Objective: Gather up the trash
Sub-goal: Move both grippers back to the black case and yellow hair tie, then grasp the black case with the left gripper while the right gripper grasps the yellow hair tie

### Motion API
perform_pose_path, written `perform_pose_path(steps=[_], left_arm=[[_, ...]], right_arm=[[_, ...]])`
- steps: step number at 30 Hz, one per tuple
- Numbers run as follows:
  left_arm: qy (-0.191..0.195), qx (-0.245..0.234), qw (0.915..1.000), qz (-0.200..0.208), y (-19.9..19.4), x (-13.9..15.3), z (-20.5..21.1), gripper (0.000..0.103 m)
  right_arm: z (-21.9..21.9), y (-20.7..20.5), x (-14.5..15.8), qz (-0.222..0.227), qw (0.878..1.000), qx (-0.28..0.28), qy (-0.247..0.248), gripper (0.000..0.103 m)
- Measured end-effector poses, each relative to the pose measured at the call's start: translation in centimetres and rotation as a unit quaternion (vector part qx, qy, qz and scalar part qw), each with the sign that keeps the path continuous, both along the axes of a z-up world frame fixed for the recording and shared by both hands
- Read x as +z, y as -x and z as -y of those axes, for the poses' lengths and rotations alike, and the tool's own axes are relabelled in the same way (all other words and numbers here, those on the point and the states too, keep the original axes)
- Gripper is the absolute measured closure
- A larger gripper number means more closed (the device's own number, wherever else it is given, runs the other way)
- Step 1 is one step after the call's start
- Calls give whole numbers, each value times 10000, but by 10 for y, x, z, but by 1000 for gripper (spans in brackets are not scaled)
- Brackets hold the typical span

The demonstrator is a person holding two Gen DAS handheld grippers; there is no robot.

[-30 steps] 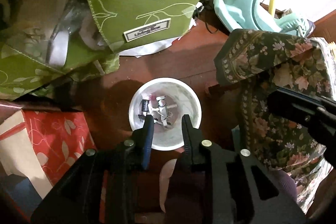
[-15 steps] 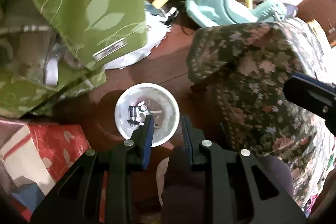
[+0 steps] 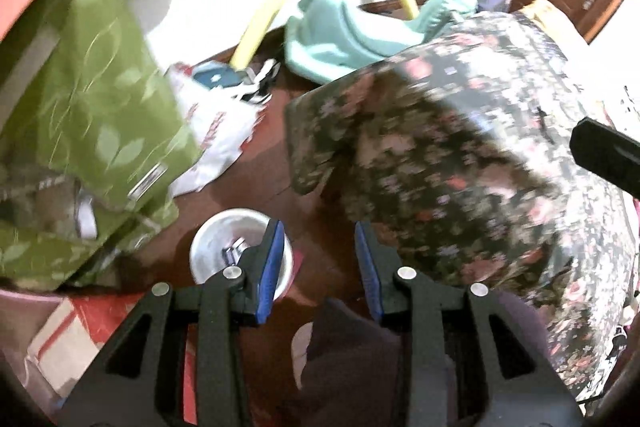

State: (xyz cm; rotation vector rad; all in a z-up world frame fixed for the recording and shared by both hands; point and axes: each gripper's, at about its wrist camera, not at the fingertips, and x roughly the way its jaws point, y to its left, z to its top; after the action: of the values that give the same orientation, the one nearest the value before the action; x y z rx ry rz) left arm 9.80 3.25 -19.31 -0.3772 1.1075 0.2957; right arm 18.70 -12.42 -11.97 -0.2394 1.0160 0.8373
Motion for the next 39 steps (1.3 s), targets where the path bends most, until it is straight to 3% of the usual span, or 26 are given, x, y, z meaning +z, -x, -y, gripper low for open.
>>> perform_pose_path(steps=[9, 16, 27, 35, 39], left_arm=[[-186, -814, 9954, 469, -76, 46, 75, 59], [-96, -1382, 9883, 641, -136, 57, 129, 59], [167, -1960, 9795, 442, -207, 27, 193, 59], [273, -2098, 9770, 280, -235, -8, 203, 59], [465, -2192, 9742, 284, -243, -19, 204, 63]], right_arm=[[102, -57, 21, 290, 9943, -1017, -93, 56], [171, -107, 22, 390, 9846, -1703, -18, 56], [217, -180, -27, 212, 9829, -1804, 312, 56], [209, -232, -75, -117, 9849, -1680, 390, 56], [197, -246, -92, -21, 9868, -1524, 549, 56]])
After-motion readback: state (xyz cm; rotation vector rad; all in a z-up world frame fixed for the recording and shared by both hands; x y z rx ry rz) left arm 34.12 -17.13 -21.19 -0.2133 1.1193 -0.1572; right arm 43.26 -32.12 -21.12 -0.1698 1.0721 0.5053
